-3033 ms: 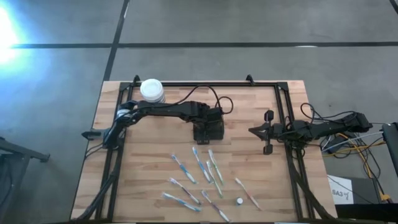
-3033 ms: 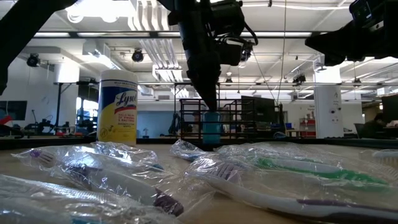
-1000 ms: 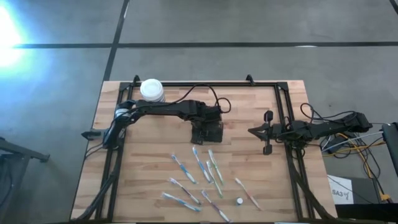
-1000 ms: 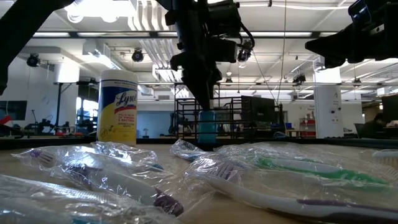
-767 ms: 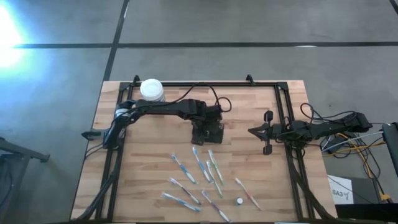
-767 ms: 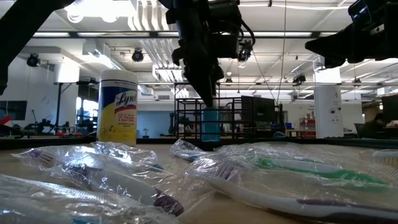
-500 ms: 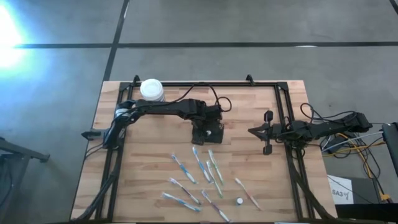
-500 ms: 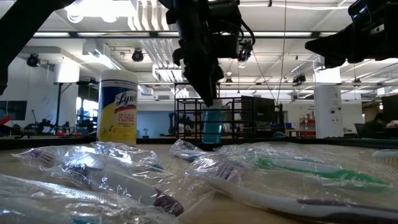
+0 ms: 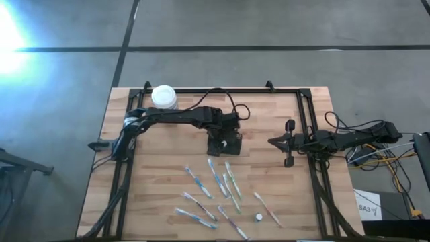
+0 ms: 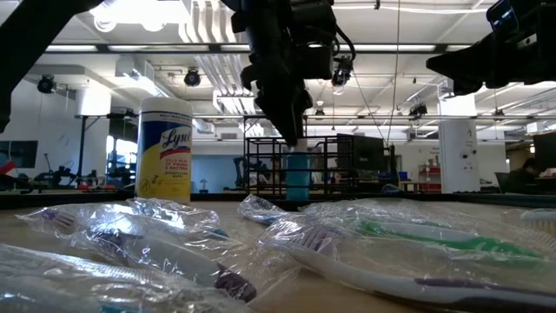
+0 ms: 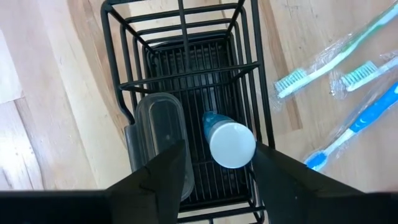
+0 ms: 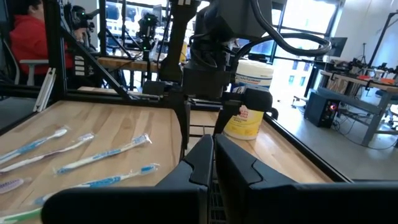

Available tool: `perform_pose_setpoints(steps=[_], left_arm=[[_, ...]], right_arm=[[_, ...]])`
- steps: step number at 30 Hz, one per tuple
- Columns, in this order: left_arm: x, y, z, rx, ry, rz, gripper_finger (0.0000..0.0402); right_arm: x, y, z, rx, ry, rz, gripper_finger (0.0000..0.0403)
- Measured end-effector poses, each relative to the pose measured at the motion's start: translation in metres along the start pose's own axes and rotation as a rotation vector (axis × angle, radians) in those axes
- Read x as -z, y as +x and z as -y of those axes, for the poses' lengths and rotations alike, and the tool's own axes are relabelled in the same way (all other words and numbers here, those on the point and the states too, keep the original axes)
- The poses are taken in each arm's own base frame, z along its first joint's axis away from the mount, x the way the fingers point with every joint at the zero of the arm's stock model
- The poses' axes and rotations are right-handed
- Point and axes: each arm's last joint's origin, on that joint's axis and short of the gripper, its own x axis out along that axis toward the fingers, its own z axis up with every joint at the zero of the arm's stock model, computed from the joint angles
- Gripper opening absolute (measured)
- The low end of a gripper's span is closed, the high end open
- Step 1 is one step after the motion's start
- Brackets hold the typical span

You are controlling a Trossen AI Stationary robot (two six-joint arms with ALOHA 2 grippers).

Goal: Pick & Place toothbrushing station
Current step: Put the top mouthwash into the black mesh organizer, then adjust the black mesh organizer

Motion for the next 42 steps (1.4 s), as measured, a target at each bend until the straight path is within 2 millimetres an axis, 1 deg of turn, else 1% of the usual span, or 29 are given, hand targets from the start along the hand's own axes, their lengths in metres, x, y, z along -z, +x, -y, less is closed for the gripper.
perform_pose_setpoints(steps=[9, 15, 17, 20, 23, 26, 28, 30, 34, 36, 37, 39, 42], left_arm=[[0.002, -0.008, 0.001, 0.002, 0.0, -0.004, 0.0188], [0.001, -0.023, 0.002, -0.015, -0.001, 0.038, 0.0188], [0.001, -0.032, 0.003, -0.023, 0.0, 0.057, 0.0188], [0.003, -0.051, 0.004, -0.038, -0.024, 0.089, 0.0188], [0.011, -0.078, 0.006, -0.057, -0.083, 0.139, 0.0184], [0.029, -0.096, 0.013, -0.077, -0.151, 0.201, 0.0166], [0.048, -0.098, 0.022, -0.085, -0.203, 0.244, 0.0144], [0.071, -0.093, 0.031, -0.097, -0.267, 0.298, 0.0118], [0.123, -0.079, 0.052, -0.19, -0.441, 0.434, 0.0053], [0.148, -0.068, 0.061, -0.24, -0.563, 0.509, 0.002], [0.16, -0.062, 0.065, -0.255, -0.63, 0.544, 0.0011], [0.178, -0.049, 0.072, -0.246, -0.729, 0.624, 0.0008], [0.199, -0.029, 0.084, -0.213, -0.771, 0.706, 0.0006]], right_arm=[[0.0, 0.0, 0.0, 0.0, 0.0, 0.0, 0.0013], [0.0, 0.0, 0.0, 0.001, 0.0, 0.0, 0.0013], [0.0, 0.0, 0.0, 0.001, 0.0, 0.0, 0.0013], [0.0, 0.0, 0.0, 0.0, 0.0, 0.0, 0.0013], [0.0, 0.0, 0.0, 0.0, 0.0, 0.0, 0.0013], [0.0, 0.0, 0.0, 0.0, -0.001, -0.005, 0.0013], [0.001, 0.0, 0.0, -0.001, -0.002, -0.009, 0.0013], [0.002, 0.0, 0.0, -0.004, 0.01, -0.018, 0.0013], [0.002, 0.0, 0.0, -0.005, 0.021, -0.023, 0.0013], [0.002, 0.0, 0.0, -0.005, 0.036, -0.023, 0.0013], [0.002, 0.0, 0.0, -0.006, 0.039, -0.023, 0.0013], [0.002, 0.0, -0.001, -0.017, 0.057, -0.022, 0.0013], [0.004, 0.002, -0.004, -0.111, 0.082, -0.04, 0.0012]])
